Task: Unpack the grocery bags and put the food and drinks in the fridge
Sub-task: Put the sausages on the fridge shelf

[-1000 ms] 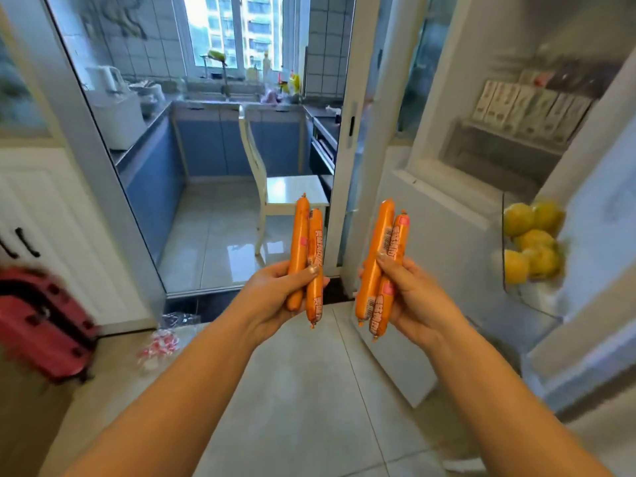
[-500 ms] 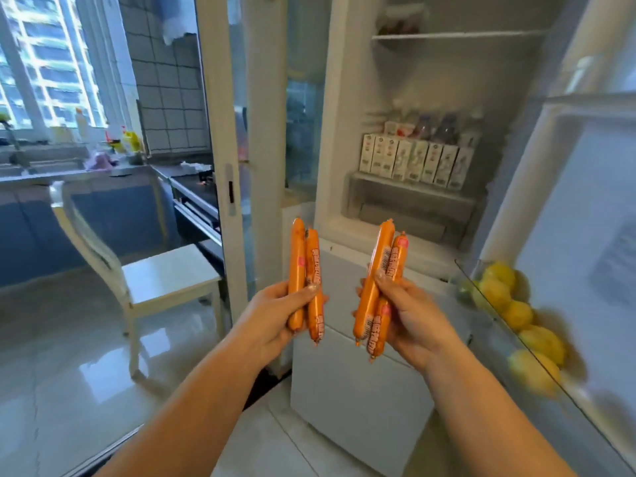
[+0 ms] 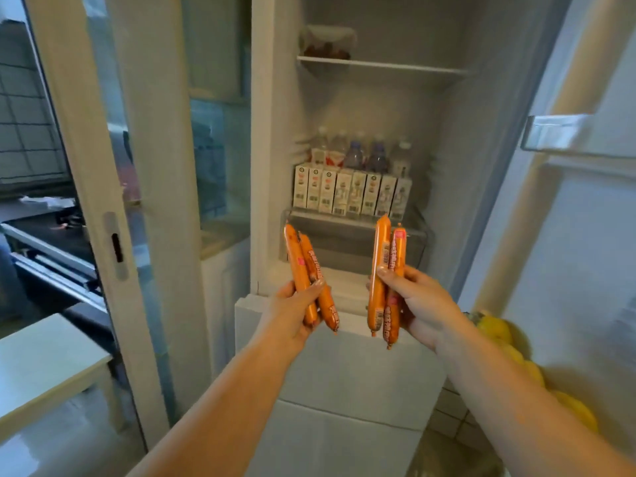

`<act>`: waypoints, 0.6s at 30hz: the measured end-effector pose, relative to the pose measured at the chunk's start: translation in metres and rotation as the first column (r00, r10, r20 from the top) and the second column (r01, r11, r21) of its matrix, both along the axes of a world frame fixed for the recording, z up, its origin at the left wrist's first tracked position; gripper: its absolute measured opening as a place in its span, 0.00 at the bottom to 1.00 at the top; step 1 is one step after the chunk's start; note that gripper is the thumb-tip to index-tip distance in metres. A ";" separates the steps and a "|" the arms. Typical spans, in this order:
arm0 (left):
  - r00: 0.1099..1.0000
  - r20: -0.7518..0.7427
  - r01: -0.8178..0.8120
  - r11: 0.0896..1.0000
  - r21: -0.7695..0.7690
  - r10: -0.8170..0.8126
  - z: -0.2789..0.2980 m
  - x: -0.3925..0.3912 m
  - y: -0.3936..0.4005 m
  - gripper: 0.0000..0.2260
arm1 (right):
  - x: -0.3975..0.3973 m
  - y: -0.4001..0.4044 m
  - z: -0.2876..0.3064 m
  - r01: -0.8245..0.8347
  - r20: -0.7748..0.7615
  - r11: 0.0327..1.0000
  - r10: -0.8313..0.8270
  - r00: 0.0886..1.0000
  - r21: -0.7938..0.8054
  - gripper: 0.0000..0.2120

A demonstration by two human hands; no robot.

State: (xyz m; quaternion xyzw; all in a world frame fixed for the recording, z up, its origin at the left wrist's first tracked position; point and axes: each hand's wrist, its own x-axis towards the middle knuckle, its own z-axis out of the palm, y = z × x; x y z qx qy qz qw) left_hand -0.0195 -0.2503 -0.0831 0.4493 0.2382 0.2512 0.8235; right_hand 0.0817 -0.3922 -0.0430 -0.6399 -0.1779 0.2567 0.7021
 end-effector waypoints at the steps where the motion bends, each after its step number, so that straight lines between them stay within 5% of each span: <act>1: 1.000 0.003 0.005 1.000 -0.003 -0.005 0.001 0.014 0.008 0.08 | 0.012 0.010 0.002 0.008 0.003 1.000 -0.008 1.000 -0.010 0.05; 8: 0.994 0.086 0.072 0.993 -0.095 -0.064 0.018 0.133 0.065 0.06 | 0.121 0.080 0.024 0.027 0.128 0.998 -0.020 0.992 -0.054 0.08; 13: 0.991 0.063 0.124 0.986 -0.110 -0.117 0.028 0.220 0.086 0.03 | 0.190 0.116 0.042 0.160 0.471 0.957 -0.029 0.882 -0.240 0.04; 18: 0.984 0.082 0.172 0.965 -0.199 -0.159 0.027 0.286 0.085 0.06 | 0.240 0.140 0.061 0.256 0.618 0.832 0.127 0.776 -0.493 0.06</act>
